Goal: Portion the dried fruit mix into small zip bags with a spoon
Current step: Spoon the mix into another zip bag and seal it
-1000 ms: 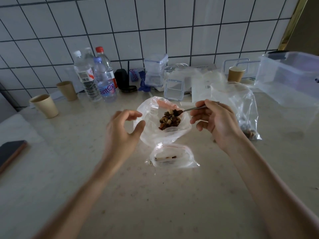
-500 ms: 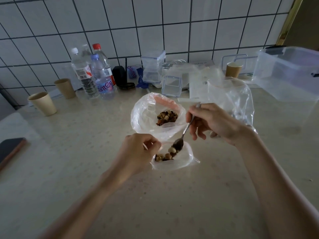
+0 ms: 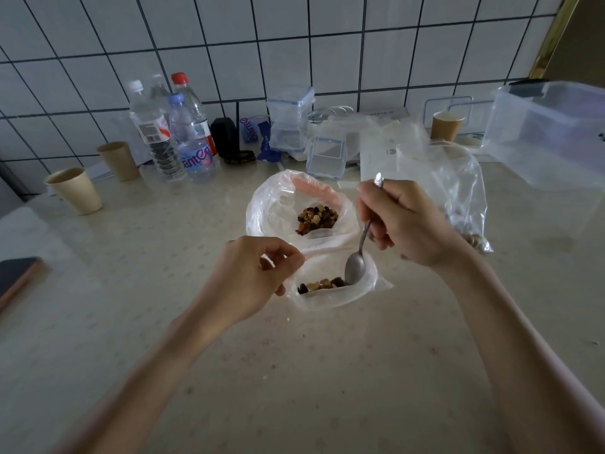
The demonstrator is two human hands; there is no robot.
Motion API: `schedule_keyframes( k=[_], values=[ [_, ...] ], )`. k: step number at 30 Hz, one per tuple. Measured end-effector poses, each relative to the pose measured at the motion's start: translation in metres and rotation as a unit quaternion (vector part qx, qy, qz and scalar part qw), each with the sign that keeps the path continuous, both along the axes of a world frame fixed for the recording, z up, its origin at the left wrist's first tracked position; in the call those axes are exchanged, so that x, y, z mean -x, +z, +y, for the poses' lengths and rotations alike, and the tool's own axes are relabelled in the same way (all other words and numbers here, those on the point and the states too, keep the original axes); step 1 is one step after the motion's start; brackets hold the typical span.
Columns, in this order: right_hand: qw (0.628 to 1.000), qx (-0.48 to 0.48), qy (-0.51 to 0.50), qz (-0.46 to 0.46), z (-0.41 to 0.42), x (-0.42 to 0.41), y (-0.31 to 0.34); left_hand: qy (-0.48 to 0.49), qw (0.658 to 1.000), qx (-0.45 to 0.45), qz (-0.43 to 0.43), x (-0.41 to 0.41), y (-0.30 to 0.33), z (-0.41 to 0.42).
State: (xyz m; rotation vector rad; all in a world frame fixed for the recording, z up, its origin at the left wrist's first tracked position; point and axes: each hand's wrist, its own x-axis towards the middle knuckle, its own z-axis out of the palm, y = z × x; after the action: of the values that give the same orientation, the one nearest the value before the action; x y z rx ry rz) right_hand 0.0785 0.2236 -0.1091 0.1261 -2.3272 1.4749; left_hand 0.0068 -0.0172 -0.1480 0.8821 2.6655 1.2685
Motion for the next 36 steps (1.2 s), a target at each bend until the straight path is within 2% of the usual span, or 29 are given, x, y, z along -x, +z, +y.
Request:
schedule_keyframes(
  k=[4,8,10,14,17,20,23,25,27,33,36],
  values=[
    [0.99,0.131,-0.035,-0.032,0.004,0.005,-0.002,0.002,1.0,-0.008,0.0,0.002,-0.002,0.0],
    [0.96,0.258,-0.068,-0.082,0.003,0.011,-0.009,0.0,1.0,-0.008,0.011,0.005,-0.002,0.001],
    [0.948,0.295,-0.077,-0.094,0.002,0.014,-0.014,0.008,0.999,-0.023,0.03,0.008,0.0,0.002],
    [0.937,0.321,-0.099,-0.096,-0.001,0.019,-0.021,0.076,0.987,-0.107,0.097,0.026,0.003,0.006],
    [0.947,0.281,-0.136,-0.074,-0.003,0.023,-0.025,0.156,0.963,-0.122,0.182,0.042,0.003,0.011],
    [0.968,0.181,-0.172,-0.038,-0.002,0.026,-0.028,0.21,0.958,-0.091,0.176,0.055,0.0,0.02],
    [0.977,0.074,-0.2,0.009,-0.002,0.026,-0.033,0.224,0.974,-0.019,0.017,0.07,-0.004,0.032],
    [0.977,-0.001,-0.208,0.038,-0.003,0.026,-0.035,0.192,0.976,-0.025,-0.096,0.078,-0.004,0.038],
    [0.977,-0.046,-0.202,0.046,-0.007,0.027,-0.038,0.154,0.977,-0.054,-0.139,0.08,-0.007,0.039],
    [0.98,-0.068,-0.186,0.018,-0.011,0.03,-0.042,0.148,0.982,-0.038,-0.111,0.079,-0.009,0.05],
    [0.981,-0.025,-0.189,-0.028,-0.006,0.033,-0.043,0.147,0.985,-0.011,-0.091,0.088,0.0,0.052]
  ],
)
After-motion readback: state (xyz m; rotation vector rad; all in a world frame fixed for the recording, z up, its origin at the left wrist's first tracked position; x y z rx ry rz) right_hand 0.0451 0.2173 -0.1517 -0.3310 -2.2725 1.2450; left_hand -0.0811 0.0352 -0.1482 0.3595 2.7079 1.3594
